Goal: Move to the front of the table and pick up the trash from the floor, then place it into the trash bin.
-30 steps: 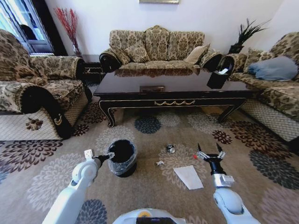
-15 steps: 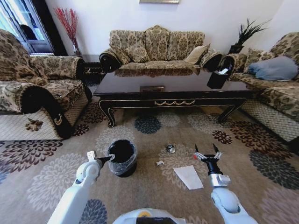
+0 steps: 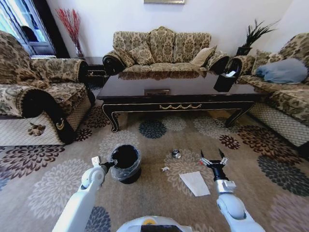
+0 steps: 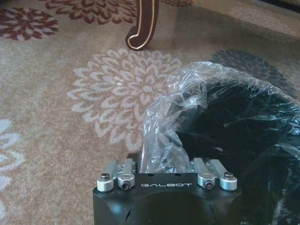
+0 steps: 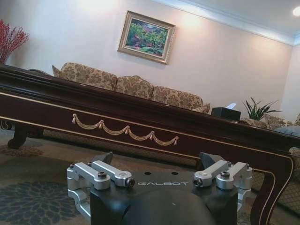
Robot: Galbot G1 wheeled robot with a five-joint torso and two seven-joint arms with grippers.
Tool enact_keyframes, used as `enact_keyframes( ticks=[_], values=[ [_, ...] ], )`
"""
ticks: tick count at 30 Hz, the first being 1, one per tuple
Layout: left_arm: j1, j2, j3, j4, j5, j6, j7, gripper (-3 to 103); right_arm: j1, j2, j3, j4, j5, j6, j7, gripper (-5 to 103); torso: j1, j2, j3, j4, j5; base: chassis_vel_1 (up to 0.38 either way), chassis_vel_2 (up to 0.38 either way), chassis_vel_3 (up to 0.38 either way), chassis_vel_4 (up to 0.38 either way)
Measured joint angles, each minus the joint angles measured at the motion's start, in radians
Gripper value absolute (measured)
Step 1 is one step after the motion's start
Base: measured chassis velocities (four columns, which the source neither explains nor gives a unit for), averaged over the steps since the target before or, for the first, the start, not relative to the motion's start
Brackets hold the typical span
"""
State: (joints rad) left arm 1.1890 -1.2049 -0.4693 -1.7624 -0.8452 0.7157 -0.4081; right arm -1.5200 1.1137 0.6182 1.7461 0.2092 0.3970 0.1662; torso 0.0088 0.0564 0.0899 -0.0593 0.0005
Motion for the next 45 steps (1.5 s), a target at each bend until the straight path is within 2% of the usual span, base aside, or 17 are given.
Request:
enact_keyframes(
  ticks=[1,4,7,9,12,20,25,29,31,33,35,39,40,43,44,45],
  values=[
    [0.0,-0.001,0.0,0.001,0.002,0.0,0.0,42,0.001,0.0,0.0,-0.001,-0.001,0.001,0.0,100,0.0,0.0,0.0,0.0001,0.0,0.0,0.0,0.0,0.0],
    [0.001,-0.002,0.0,0.001,0.003,0.0,0.0,42,0.001,0.0,-0.001,-0.002,-0.001,0.001,0.0,100,0.0,0.0,0.0,0.0,-0.0001,0.0,0.0,0.0,0.0],
    [0.009,-0.001,-0.004,-0.004,0.014,-0.002,-0.002,20,0.001,-0.001,0.0,-0.008,-0.003,0.008,0.0,100,0.0,0.0,0.0,-0.0001,-0.0003,0.0,0.0,0.0,0.0],
    [0.011,0.0,-0.005,-0.005,0.016,-0.002,-0.004,20,0.002,-0.001,0.0,-0.009,-0.004,0.01,0.0,100,0.0,0.0,0.0,-0.0001,-0.0004,0.0,0.0,0.0,0.0],
    [0.023,0.012,-0.013,-0.019,0.022,-0.001,-0.011,5,0.002,-0.001,0.0,-0.013,-0.006,0.015,0.0,100,0.0,0.0,0.0,0.0002,-0.0006,0.0,0.0,0.0,0.0],
    [0.043,0.03,-0.032,-0.045,0.021,0.005,-0.012,2,0.01,-0.002,-0.007,-0.015,-0.006,0.017,0.002,100,0.0,-0.001,0.001,-0.0005,-0.0015,0.0,0.0,0.0,0.0],
    [0.073,0.066,-0.073,-0.118,0.01,0.007,-0.013,2,0.02,-0.014,-0.014,-0.02,0.019,0.003,0.023,100,0.0,-0.001,0.001,-0.0001,-0.0011,0.0,0.0,0.0,0.0],
    [0.115,0.107,-0.135,-0.224,-0.072,0.017,-0.027,2,0.036,-0.032,-0.033,-0.018,0.102,-0.045,0.082,100,0.0,-0.001,0.0,0.0001,-0.0009,0.0,0.0,0.0,0.0],
    [0.116,0.11,-0.138,-0.23,-0.076,0.018,-0.028,2,0.036,-0.032,-0.033,-0.017,0.109,-0.048,0.086,100,0.0,-0.001,0.0,0.0001,-0.0007,0.0,0.0,0.0,0.0],
    [0.127,0.129,-0.151,-0.279,-0.114,0.023,-0.04,2,0.035,-0.022,-0.032,-0.008,0.178,-0.085,0.135,100,0.0,-0.001,0.0,-0.0004,-0.0006,0.0,0.0,0.0,0.0],
    [0.135,0.131,-0.157,-0.291,-0.12,0.023,-0.041,2,0.038,-0.021,-0.034,-0.007,0.195,-0.095,0.15,100,0.0,-0.001,0.0,-0.0009,-0.0009,0.0,0.0,0.0,0.0],
    [0.199,0.131,-0.201,-0.372,-0.133,0.023,-0.051,2,0.099,-0.021,-0.085,-0.025,0.317,-0.177,0.277,100,0.0,0.0,0.0,0.0002,-0.0003,0.0,0.0,0.0,0.0],
    [0.199,0.131,-0.201,-0.372,-0.133,0.023,-0.051,2,0.099,-0.021,-0.085,-0.025,0.317,-0.177,0.277,100,0.0,0.0,0.0,0.0002,-0.0003,0.0,0.0,0.0,0.0],
    [0.251,0.122,-0.229,-0.435,-0.134,0.023,-0.058,2,0.194,-0.016,-0.142,-0.078,0.482,-0.257,0.41,100,0.0,0.0,0.0,0.0001,-0.0007,0.0,0.0,0.0,0.0],
    [0.251,0.122,-0.229,-0.435,-0.134,0.023,-0.058,2,0.194,-0.016,-0.142,-0.078,0.482,-0.257,0.41,100,0.0,0.0,0.0,0.0001,-0.0007,0.0,0.0,0.0,0.0],
    [0.268,0.118,-0.244,-0.456,-0.134,0.023,-0.059,2,0.239,-0.01,-0.161,-0.108,0.548,-0.278,0.455,100,0.0,0.0,0.0,-0.0003,-0.0004,0.0,0.0,0.0,0.0]
  ],
)
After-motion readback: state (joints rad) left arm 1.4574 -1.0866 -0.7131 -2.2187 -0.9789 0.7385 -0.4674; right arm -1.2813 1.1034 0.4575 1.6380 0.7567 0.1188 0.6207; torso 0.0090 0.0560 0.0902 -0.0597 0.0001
